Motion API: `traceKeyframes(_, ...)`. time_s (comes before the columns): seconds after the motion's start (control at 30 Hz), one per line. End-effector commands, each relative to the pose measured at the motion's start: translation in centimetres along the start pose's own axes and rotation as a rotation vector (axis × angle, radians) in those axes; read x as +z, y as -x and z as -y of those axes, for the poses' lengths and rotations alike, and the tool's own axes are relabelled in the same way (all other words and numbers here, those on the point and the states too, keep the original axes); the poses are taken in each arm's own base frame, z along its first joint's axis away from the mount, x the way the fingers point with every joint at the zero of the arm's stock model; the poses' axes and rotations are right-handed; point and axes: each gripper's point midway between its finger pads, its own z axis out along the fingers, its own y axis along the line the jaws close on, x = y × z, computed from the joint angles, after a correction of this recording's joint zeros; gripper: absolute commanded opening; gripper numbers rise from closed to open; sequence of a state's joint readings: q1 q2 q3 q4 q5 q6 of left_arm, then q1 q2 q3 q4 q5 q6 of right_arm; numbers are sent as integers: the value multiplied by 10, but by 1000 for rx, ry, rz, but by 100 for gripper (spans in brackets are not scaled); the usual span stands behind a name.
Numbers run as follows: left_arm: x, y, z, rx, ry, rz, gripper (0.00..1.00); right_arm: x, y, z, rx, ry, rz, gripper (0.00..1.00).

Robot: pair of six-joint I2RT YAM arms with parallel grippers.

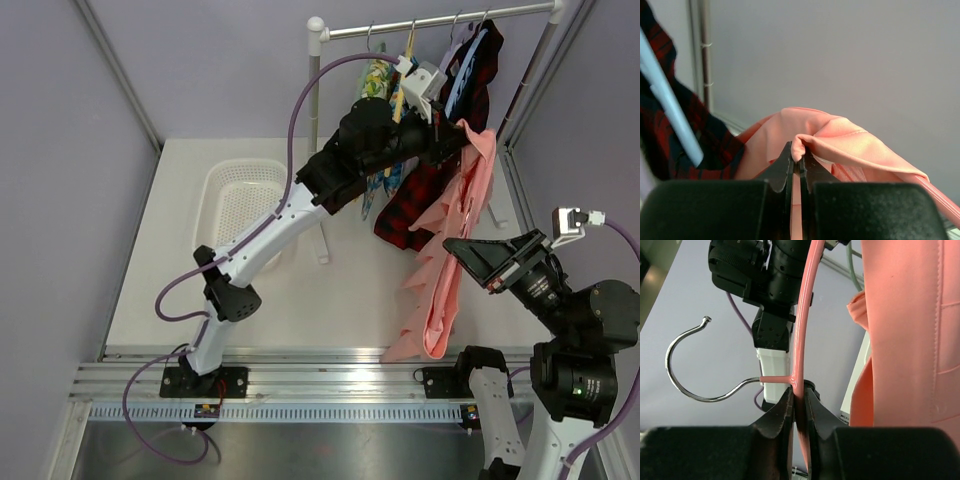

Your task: Remove the skirt from the hanger

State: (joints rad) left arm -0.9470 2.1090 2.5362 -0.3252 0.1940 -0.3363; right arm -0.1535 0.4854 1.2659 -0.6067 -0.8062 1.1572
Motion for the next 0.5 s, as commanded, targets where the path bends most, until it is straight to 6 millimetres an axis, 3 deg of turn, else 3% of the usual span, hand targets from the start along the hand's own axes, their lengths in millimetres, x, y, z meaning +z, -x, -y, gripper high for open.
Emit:
traceKeyframes(0.0,-17,112,-5,116,43,409,0,-42,-61,-48,-61,210,-266,0)
traceKeyframes(0.07,-16,124,-5,113,57,466,0,-44,-64,-52,-39,230,-291,0)
traceKeyframes(0.1,0,105,-20,120,84,446,0,-48,-65,-62,-67,260,-295,0)
traceKeyframes(0.17,9,101,-35,122,140,464,0,-51,-65,-73,-62,279,-318,0)
traceKeyframes(0.23,34,63,-58,93,180,410,0,-54,-65,-81,-65,284,-328,0)
traceKeyframes(0.3,47,38,-67,57,179,377,0,-54,-66,-78,-55,278,-329,0)
traceKeyframes(0.33,56,24,-63,29,163,366,0,-47,-65,-64,-11,251,-336,0)
traceKeyframes(0.47,61,24,-17,105,137,405,0,-46,-73,-36,57,220,-320,0)
